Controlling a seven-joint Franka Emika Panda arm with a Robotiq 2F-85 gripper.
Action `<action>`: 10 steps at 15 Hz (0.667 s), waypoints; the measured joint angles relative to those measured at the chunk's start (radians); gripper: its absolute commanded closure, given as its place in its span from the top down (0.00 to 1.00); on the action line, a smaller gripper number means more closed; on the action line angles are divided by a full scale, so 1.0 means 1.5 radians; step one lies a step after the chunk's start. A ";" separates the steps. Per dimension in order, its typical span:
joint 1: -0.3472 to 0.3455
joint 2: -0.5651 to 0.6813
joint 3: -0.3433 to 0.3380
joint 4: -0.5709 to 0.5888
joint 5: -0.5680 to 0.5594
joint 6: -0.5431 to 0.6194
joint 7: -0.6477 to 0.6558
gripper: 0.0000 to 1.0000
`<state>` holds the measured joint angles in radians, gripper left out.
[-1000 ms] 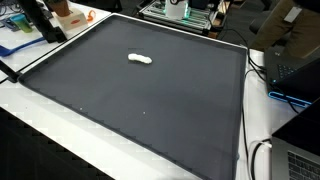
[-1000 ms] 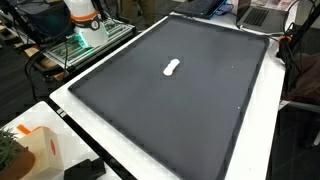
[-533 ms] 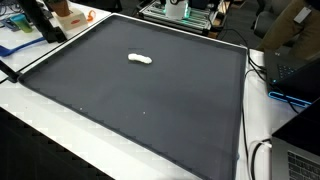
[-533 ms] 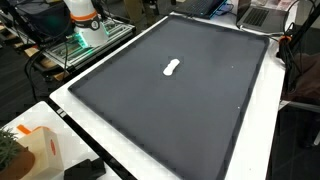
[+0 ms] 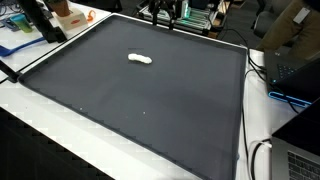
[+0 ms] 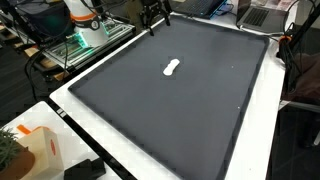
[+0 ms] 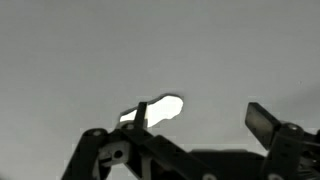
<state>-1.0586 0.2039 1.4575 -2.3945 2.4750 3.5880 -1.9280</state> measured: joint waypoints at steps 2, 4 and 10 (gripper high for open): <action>-0.008 -0.063 0.000 -0.037 -0.021 -0.054 0.042 1.00; -0.010 -0.126 0.000 -0.059 -0.036 -0.094 0.067 1.00; -0.007 -0.137 0.000 -0.060 -0.035 -0.098 0.069 1.00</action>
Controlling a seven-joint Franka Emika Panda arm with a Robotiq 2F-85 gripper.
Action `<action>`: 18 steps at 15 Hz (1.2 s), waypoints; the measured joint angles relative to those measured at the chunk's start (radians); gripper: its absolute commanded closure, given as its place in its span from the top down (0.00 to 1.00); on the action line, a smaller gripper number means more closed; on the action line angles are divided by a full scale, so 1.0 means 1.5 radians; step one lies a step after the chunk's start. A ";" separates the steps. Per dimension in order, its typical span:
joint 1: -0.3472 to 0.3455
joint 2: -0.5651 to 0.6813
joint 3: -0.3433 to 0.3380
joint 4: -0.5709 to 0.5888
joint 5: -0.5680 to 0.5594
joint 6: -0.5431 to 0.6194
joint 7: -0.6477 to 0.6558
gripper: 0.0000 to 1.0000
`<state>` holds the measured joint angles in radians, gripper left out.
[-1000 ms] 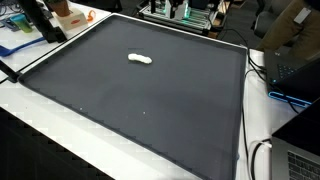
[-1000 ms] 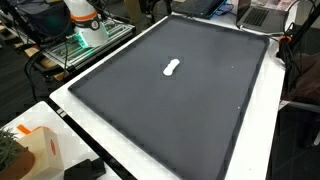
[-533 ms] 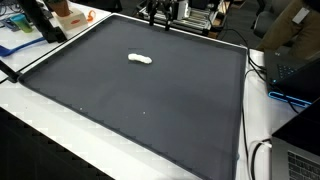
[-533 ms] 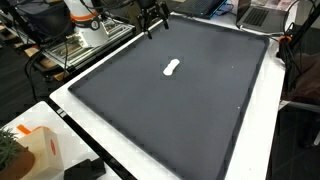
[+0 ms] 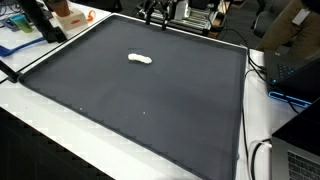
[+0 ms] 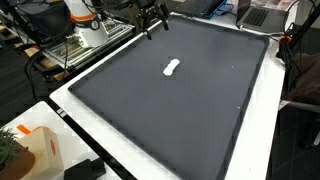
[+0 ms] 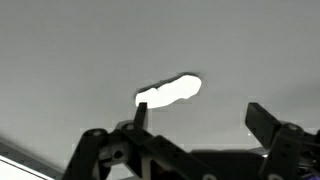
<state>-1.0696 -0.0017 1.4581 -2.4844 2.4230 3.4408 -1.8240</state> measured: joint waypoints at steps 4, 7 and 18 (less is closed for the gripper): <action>-0.001 -0.019 0.000 -0.003 0.000 -0.029 0.001 1.00; 0.120 -0.057 -0.118 -0.030 -0.102 -0.078 0.113 1.00; 0.021 -0.228 0.013 -0.117 -0.069 -0.246 0.085 1.00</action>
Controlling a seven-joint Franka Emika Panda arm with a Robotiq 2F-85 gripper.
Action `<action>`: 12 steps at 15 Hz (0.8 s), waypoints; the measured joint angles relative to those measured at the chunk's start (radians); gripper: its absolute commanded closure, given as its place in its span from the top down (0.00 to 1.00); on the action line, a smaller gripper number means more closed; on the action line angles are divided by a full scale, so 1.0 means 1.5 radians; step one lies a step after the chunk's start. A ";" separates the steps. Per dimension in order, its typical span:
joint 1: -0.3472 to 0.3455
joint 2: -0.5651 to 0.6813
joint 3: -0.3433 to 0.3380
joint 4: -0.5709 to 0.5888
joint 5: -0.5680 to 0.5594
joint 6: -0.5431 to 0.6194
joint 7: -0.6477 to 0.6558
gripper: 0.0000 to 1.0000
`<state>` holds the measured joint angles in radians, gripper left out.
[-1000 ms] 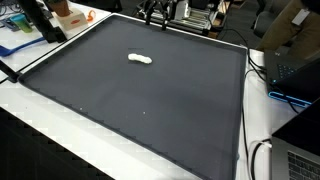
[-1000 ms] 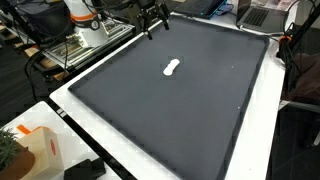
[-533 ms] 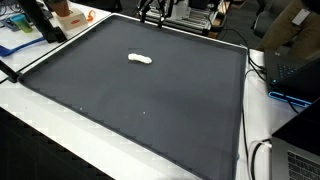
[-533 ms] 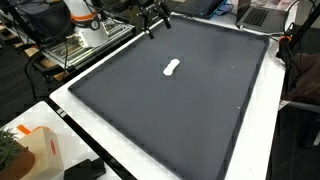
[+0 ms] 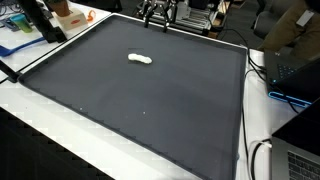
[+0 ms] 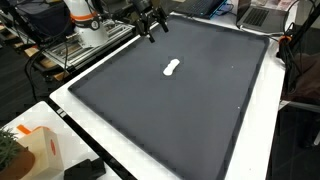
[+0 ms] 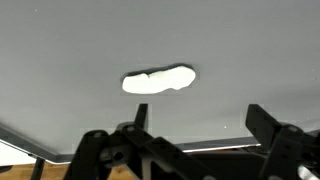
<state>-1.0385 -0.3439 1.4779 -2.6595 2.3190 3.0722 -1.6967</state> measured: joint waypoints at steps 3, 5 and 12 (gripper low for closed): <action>-0.095 -0.063 0.089 0.003 0.060 -0.054 -0.018 1.00; -0.138 -0.095 0.129 0.004 0.077 -0.071 -0.019 1.00; -0.141 -0.120 0.134 0.004 0.043 -0.087 0.035 1.00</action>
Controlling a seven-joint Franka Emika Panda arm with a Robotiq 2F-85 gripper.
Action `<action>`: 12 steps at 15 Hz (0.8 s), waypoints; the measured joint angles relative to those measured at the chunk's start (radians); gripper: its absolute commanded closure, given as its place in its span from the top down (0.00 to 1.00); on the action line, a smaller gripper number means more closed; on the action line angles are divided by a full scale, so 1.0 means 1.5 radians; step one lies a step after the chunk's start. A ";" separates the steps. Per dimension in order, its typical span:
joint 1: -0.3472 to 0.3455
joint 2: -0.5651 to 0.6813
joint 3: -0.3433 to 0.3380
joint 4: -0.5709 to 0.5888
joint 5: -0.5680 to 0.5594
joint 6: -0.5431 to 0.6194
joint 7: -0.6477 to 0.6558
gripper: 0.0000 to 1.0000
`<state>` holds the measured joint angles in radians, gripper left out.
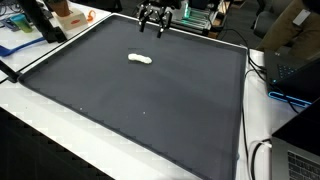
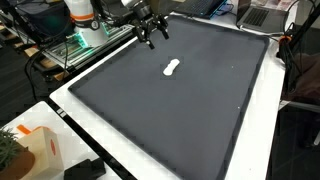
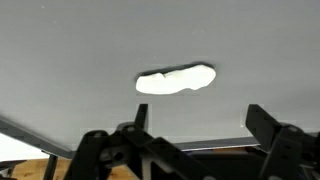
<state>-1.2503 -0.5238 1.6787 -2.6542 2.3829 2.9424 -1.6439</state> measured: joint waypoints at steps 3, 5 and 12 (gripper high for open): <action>0.002 -0.055 -0.002 0.000 -0.015 -0.046 0.077 1.00; 0.002 -0.097 0.000 -0.002 -0.020 -0.073 0.117 1.00; 0.002 -0.234 0.031 -0.015 -0.020 -0.153 0.209 1.00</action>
<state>-1.2477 -0.8748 1.7256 -2.6759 2.3525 2.7127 -1.3311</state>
